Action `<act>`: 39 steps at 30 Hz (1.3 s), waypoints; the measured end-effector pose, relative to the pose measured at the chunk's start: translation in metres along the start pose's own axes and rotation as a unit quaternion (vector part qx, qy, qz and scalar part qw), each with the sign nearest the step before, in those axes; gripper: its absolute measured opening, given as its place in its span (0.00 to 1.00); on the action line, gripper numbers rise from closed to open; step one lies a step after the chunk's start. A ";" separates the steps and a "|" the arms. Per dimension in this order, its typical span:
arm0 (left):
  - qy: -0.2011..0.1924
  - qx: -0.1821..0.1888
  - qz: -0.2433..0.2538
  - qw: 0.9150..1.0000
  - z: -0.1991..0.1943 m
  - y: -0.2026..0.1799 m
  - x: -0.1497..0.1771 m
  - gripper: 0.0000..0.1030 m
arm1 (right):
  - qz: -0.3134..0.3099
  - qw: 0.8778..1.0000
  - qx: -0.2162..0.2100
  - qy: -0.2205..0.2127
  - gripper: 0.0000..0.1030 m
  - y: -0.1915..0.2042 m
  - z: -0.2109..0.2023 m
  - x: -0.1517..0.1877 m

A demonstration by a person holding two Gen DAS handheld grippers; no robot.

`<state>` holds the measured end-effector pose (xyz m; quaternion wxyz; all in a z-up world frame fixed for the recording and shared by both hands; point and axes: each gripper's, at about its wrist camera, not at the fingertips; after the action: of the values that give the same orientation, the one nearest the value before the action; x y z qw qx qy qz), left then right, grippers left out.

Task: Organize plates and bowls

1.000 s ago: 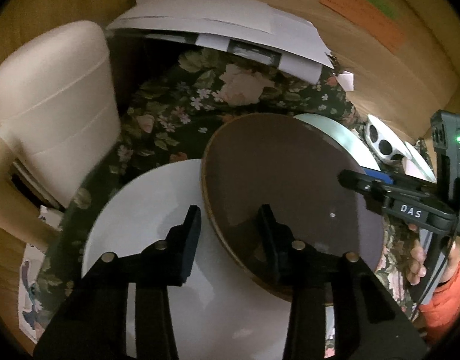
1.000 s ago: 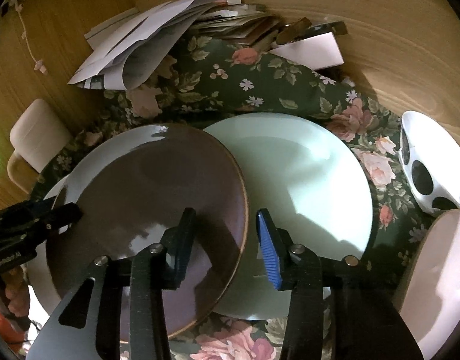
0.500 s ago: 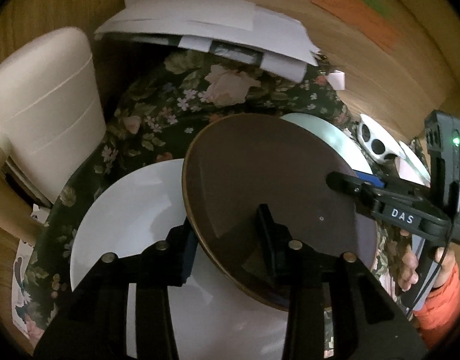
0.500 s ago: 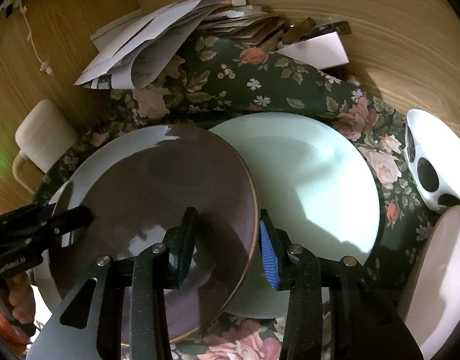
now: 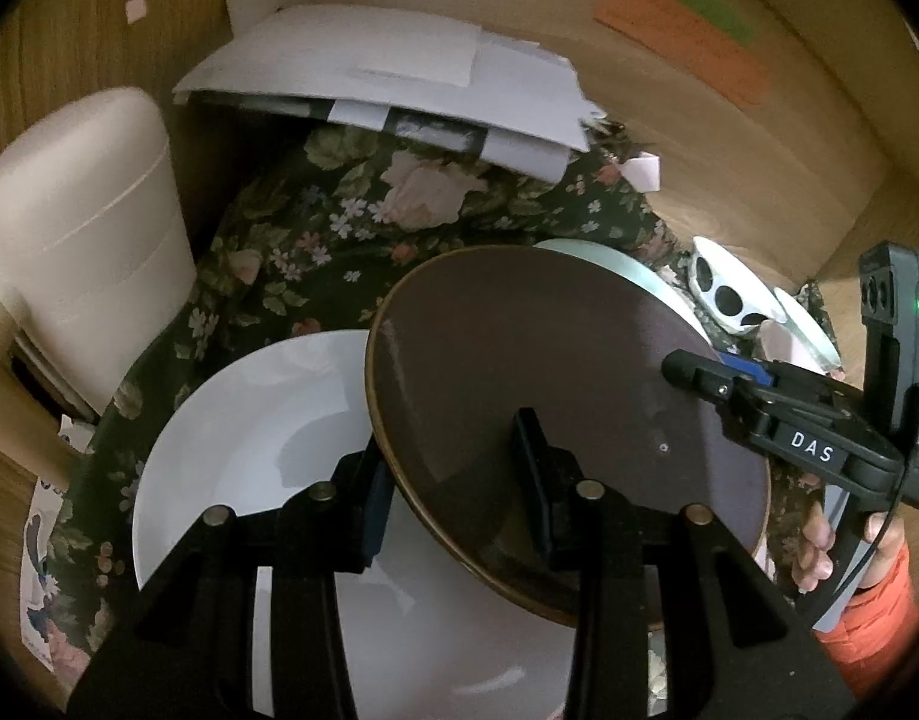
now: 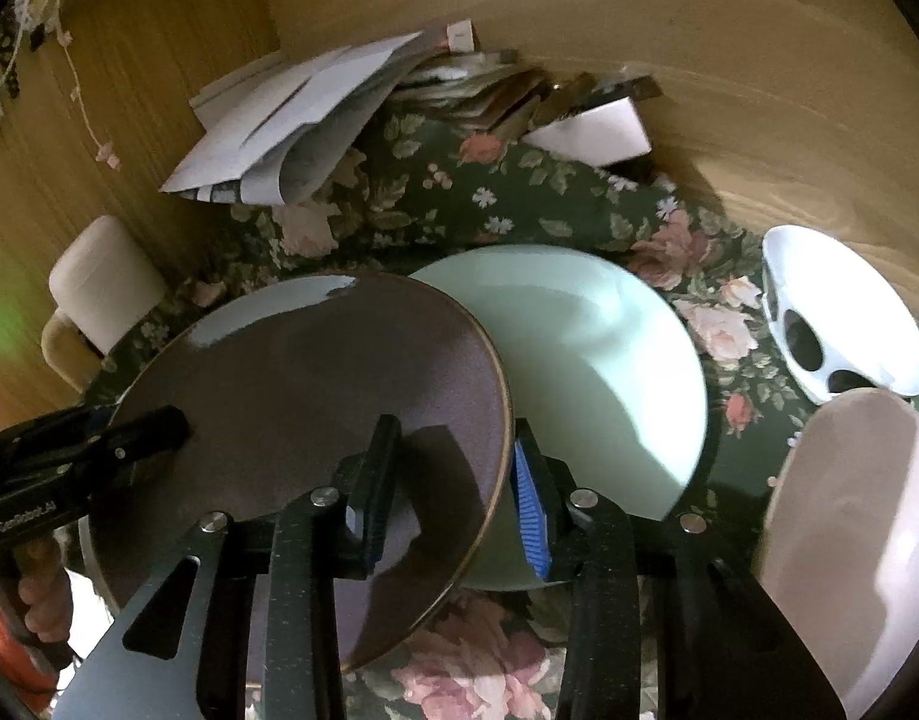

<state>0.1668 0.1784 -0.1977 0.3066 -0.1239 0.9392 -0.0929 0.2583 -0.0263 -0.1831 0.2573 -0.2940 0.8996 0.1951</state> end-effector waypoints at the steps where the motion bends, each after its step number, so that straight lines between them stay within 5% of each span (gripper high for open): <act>1: -0.003 0.000 0.003 1.000 -0.002 -0.002 0.000 0.36 | 0.001 1.000 0.000 -0.002 0.32 -0.002 -0.004 0.001; 39: -0.038 0.048 0.068 0.996 -0.078 -0.091 0.052 0.37 | 0.051 0.994 0.038 -0.087 0.31 -0.003 -0.137 0.080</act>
<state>0.0957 0.0841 -0.1420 0.3536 -0.0484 0.9274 -0.1118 0.1565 -0.1320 -0.1215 0.3358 -0.2198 0.8941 0.1986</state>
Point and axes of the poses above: each gripper's, at about its wrist camera, not at the fingertips, and z roughly the way its jaws point, y to its left, x to its underside, and after that the axes turned 5 degrees about y, right-handed
